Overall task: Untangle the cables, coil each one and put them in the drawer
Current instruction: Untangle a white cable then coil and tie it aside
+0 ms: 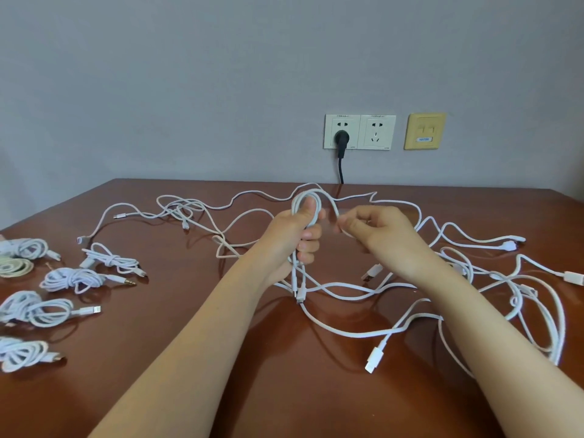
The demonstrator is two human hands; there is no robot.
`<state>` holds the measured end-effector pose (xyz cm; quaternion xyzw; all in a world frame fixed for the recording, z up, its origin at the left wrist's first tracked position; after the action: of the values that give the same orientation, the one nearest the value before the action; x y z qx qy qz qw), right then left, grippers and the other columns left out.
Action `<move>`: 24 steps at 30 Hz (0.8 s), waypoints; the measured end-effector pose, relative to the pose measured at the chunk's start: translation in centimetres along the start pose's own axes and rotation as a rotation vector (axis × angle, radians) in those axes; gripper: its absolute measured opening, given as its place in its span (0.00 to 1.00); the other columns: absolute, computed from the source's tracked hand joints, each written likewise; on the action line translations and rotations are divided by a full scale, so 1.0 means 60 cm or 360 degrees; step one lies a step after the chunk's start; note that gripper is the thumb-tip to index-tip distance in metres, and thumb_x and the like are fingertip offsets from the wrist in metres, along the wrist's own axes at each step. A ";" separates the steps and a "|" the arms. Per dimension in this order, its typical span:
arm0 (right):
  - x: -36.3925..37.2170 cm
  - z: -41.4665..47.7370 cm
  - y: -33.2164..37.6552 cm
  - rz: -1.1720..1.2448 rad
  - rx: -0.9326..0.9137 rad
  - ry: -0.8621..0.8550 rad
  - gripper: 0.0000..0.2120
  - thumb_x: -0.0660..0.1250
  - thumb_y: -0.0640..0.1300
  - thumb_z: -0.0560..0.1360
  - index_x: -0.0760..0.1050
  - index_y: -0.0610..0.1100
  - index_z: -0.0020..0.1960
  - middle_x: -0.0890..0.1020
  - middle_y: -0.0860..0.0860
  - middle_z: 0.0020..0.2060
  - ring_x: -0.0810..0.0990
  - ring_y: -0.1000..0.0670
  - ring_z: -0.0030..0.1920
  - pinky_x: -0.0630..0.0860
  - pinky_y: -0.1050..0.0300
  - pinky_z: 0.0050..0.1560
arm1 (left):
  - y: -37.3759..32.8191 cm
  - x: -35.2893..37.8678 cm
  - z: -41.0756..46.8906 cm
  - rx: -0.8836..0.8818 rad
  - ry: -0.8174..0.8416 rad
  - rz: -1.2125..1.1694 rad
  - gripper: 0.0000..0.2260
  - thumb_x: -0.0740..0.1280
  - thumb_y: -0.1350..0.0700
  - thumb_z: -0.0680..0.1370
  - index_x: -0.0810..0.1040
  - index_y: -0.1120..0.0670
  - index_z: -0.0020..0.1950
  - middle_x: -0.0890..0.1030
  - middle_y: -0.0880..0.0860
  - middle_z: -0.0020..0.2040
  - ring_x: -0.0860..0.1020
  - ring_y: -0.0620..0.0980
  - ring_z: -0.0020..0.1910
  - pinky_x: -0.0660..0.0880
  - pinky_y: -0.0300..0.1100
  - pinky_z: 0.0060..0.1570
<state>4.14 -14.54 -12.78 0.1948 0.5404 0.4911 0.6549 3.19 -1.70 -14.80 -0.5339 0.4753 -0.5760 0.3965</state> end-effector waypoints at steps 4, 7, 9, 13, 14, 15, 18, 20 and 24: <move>0.012 -0.010 0.010 -0.0110 -0.0047 0.0061 0.12 0.61 0.47 0.78 0.78 0.46 0.38 0.69 0.61 0.17 0.67 0.59 0.22 0.61 0.68 0.27 | -0.005 -0.003 0.001 0.0080 -0.0086 0.0062 0.13 0.58 0.50 0.80 0.68 0.54 0.38 0.62 0.45 0.22 0.59 0.41 0.18 0.57 0.30 0.18; 0.013 -0.013 0.011 -0.0156 -0.0093 0.0085 0.12 0.63 0.50 0.76 0.79 0.43 0.42 0.68 0.59 0.18 0.67 0.59 0.23 0.63 0.69 0.27 | 0.000 -0.001 0.003 0.0091 -0.0128 0.0202 0.12 0.60 0.53 0.81 0.69 0.56 0.38 0.62 0.45 0.20 0.59 0.41 0.17 0.57 0.30 0.19; 0.012 -0.012 0.011 -0.0156 -0.0114 0.0121 0.12 0.62 0.49 0.77 0.80 0.42 0.43 0.67 0.58 0.18 0.66 0.58 0.23 0.62 0.68 0.28 | 0.001 0.003 0.002 0.0085 -0.0093 0.0182 0.10 0.59 0.54 0.81 0.75 0.56 0.44 0.63 0.45 0.21 0.59 0.41 0.17 0.57 0.29 0.19; 0.009 -0.010 0.008 -0.0366 -0.0180 0.0170 0.11 0.61 0.45 0.79 0.77 0.47 0.40 0.67 0.56 0.18 0.66 0.56 0.24 0.62 0.65 0.29 | 0.000 0.009 0.001 0.0087 -0.0036 0.0210 0.10 0.59 0.53 0.81 0.76 0.55 0.45 0.62 0.45 0.21 0.59 0.41 0.17 0.57 0.29 0.19; 0.009 -0.010 0.008 -0.0467 -0.0214 0.0175 0.11 0.60 0.45 0.79 0.75 0.49 0.39 0.68 0.55 0.19 0.66 0.55 0.25 0.62 0.64 0.30 | 0.001 0.008 0.002 0.0070 -0.0039 0.0239 0.10 0.59 0.53 0.81 0.74 0.55 0.44 0.62 0.45 0.21 0.59 0.41 0.17 0.57 0.29 0.19; 0.010 -0.011 0.009 -0.0586 -0.0259 0.0180 0.11 0.60 0.45 0.79 0.74 0.50 0.39 0.68 0.54 0.21 0.67 0.55 0.27 0.63 0.62 0.32 | 0.003 0.008 0.002 0.0046 -0.0043 0.0268 0.10 0.59 0.52 0.81 0.73 0.55 0.42 0.62 0.45 0.21 0.59 0.41 0.17 0.57 0.29 0.19; 0.012 -0.017 0.020 -0.0862 -0.0416 0.0191 0.10 0.57 0.45 0.79 0.72 0.46 0.41 0.74 0.52 0.32 0.72 0.48 0.36 0.69 0.53 0.40 | 0.009 0.006 0.002 -0.0021 0.0006 0.0344 0.12 0.61 0.48 0.79 0.69 0.54 0.39 0.62 0.45 0.21 0.59 0.41 0.18 0.57 0.31 0.18; 0.012 -0.022 0.031 -0.0899 -0.0508 0.0167 0.10 0.56 0.46 0.80 0.72 0.45 0.43 0.76 0.49 0.38 0.72 0.47 0.40 0.69 0.52 0.43 | 0.009 0.007 -0.003 -0.0073 0.0111 0.0377 0.15 0.65 0.43 0.72 0.71 0.55 0.38 0.62 0.45 0.23 0.59 0.40 0.19 0.56 0.31 0.18; 0.008 -0.026 0.042 -0.0763 -0.0669 0.0078 0.12 0.55 0.51 0.78 0.67 0.50 0.36 0.72 0.55 0.32 0.71 0.50 0.37 0.67 0.54 0.40 | 0.007 -0.001 -0.004 -0.0192 0.0239 0.0564 0.22 0.65 0.47 0.74 0.75 0.65 0.56 0.67 0.47 0.27 0.65 0.39 0.16 0.61 0.30 0.17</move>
<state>1.60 -13.43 -11.58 -0.0895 0.4731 0.4283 0.7647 2.96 -1.74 -15.20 -0.4201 0.6238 -0.5059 0.4224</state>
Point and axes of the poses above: each hand's wrist, its own z-axis towards the middle knuckle, its own x-axis out of the palm, y = z × x, the point moved 5 cm from there along z, towards the middle knuckle
